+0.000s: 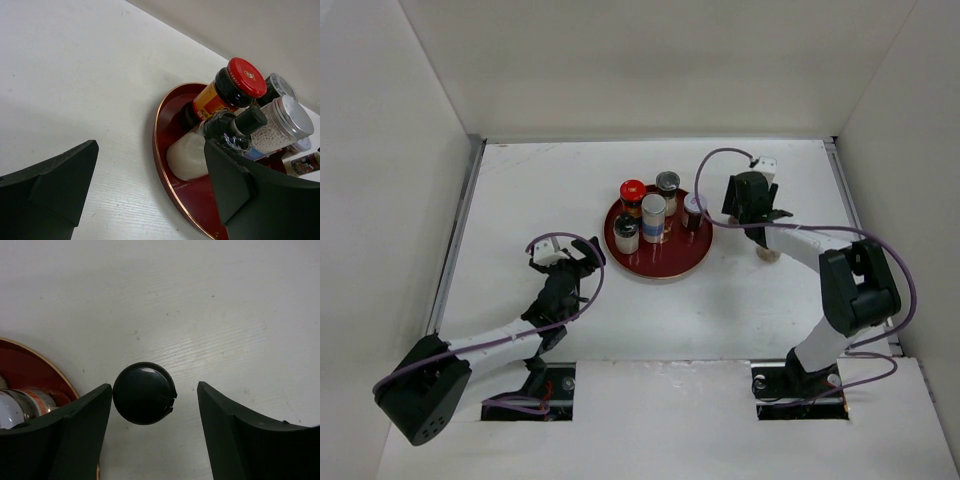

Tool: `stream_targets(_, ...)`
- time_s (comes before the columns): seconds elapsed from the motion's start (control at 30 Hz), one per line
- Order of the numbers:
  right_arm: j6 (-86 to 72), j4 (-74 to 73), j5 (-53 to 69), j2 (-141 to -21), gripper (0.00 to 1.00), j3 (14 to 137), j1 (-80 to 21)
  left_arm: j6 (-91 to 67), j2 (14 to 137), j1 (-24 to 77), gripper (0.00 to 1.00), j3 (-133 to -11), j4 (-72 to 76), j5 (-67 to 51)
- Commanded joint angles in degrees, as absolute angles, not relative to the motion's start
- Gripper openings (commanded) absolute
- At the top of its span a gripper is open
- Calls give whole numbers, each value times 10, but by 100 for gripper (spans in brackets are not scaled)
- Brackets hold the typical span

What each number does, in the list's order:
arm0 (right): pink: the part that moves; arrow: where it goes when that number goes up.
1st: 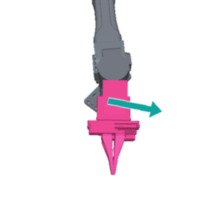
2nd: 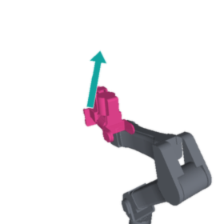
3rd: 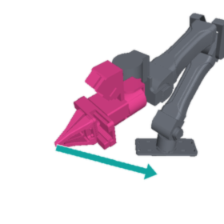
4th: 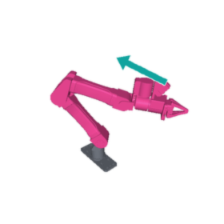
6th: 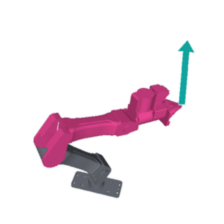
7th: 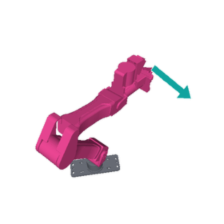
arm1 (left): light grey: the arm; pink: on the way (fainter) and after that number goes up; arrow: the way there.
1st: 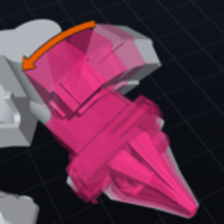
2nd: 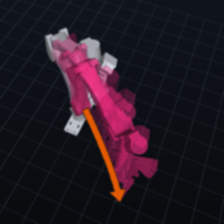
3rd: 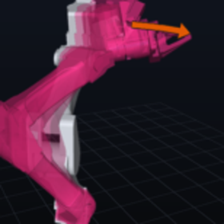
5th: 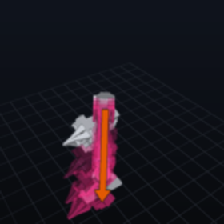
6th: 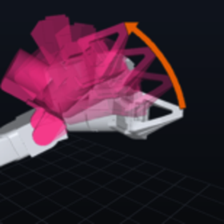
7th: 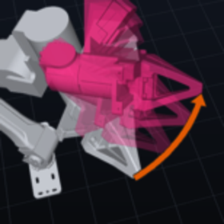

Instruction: Organize the condiment bottles

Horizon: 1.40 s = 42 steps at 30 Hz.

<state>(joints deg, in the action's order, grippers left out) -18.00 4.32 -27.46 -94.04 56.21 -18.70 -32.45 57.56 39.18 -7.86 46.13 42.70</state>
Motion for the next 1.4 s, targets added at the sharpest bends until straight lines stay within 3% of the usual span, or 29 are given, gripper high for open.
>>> stream_targets(0.0,-192,65,-265,-949,73,588,-180,-331,583,393,88,-94,485,419)
stream_targets(0.23,-186,86,-265,-956,47,605,-174,-334,591,395,88,-97,486,414)
stream_targets(0.3,-187,87,-269,-936,44,600,-175,-334,583,395,88,-93,485,414)
stream_targets(0.47,-184,84,-280,-840,42,577,-193,-336,589,395,88,-95,486,415)
stream_targets(0.8,-188,29,-305,-723,43,485,-347,-337,575,396,88,-91,486,418)
stream_targets(1.03,-197,72,-311,-786,43,510,-481,-337,568,392,88,-90,483,419)
stream_targets(1.37,-191,118,-323,-929,45,564,-544,-337,563,397,88,-86,486,418)
